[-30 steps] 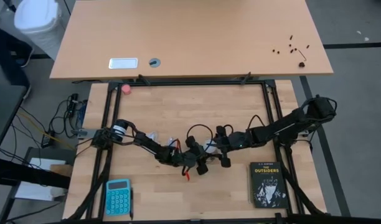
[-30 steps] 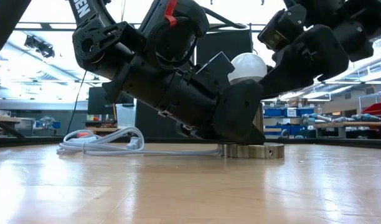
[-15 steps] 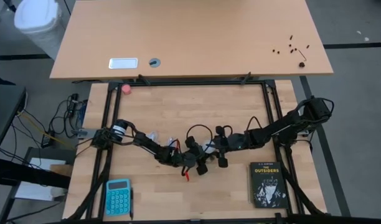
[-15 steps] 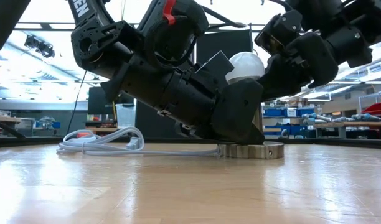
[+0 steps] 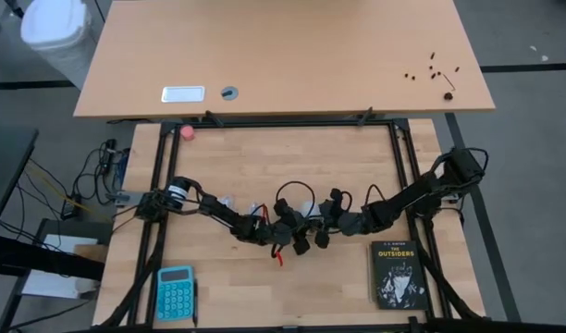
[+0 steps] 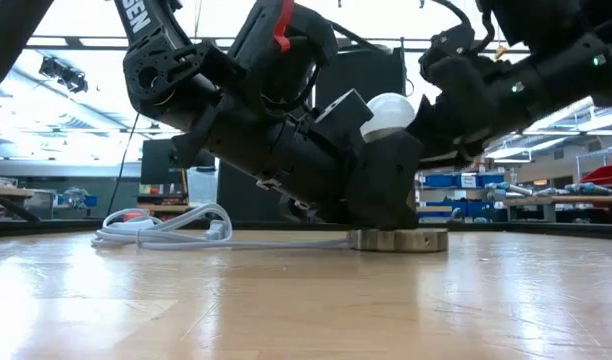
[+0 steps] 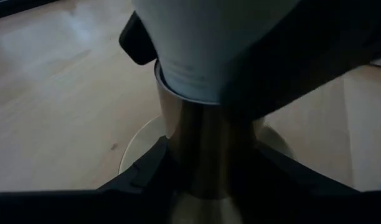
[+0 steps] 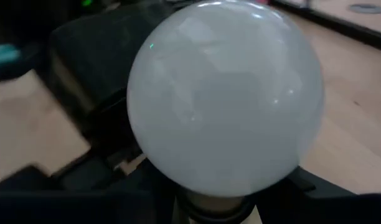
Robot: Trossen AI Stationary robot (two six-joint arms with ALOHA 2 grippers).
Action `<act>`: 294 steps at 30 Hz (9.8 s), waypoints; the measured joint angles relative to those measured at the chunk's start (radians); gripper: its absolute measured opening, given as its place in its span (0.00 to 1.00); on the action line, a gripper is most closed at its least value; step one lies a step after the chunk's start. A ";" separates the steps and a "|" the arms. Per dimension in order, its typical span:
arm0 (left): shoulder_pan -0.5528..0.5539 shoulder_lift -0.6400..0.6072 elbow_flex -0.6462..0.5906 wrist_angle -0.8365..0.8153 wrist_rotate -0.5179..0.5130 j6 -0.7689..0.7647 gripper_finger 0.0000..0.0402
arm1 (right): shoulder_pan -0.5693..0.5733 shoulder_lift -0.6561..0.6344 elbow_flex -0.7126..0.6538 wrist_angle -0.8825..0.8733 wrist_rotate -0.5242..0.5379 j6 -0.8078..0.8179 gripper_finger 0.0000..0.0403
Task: Screw lightbulb
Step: Insert the white lightbulb into the silver lamp, then remove the white lightbulb from the silver lamp
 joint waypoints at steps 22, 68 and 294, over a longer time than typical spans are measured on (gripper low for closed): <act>-0.007 0.000 0.001 0.004 0.006 0.021 0.47 | 0.045 -0.050 -0.003 -0.032 -0.098 -0.086 0.66; -0.033 -0.180 0.020 -0.221 -0.053 0.091 0.72 | 0.051 0.012 -0.190 0.057 -0.168 0.040 0.62; -0.260 -0.671 -0.070 -0.906 -0.222 -0.070 0.62 | -0.055 -0.918 -0.083 -0.702 -0.373 -0.097 0.77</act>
